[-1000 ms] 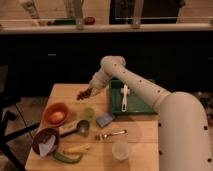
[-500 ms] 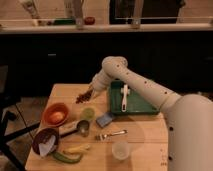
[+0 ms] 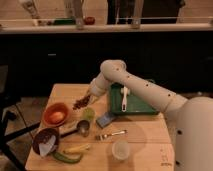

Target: Place grapes in metal cup

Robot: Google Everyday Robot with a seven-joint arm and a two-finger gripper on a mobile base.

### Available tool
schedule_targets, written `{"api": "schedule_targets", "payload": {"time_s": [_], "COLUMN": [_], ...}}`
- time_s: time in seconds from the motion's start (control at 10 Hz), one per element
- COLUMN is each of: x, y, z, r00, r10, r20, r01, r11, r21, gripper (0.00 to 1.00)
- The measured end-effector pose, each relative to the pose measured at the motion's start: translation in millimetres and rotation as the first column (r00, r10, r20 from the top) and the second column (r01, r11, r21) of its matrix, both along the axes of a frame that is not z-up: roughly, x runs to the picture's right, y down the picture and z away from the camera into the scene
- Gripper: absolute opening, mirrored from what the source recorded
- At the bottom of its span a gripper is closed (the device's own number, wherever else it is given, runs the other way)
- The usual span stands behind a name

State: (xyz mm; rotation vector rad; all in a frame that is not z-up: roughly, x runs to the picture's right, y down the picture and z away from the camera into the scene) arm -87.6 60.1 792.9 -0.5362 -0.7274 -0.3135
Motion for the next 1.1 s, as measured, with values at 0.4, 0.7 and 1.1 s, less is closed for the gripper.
{"api": "schedule_targets", "payload": {"time_s": [0.4, 0.7, 1.1], "x": [-5.2, -13.8, -16.4], "y": [29.7, 48.0, 54.2], "z": [-22.6, -24.9, -28.0], "r00": [1.000, 0.999, 0.999], "r10": [-0.016, -0.035, -0.029], "r20": [0.023, 0.032, 0.035], "r01": [0.017, 0.037, 0.031], "r11": [0.9993, 0.9975, 0.9969], "r21": [-0.034, -0.060, -0.073], "gripper": [0.00, 0.00, 0.00]}}
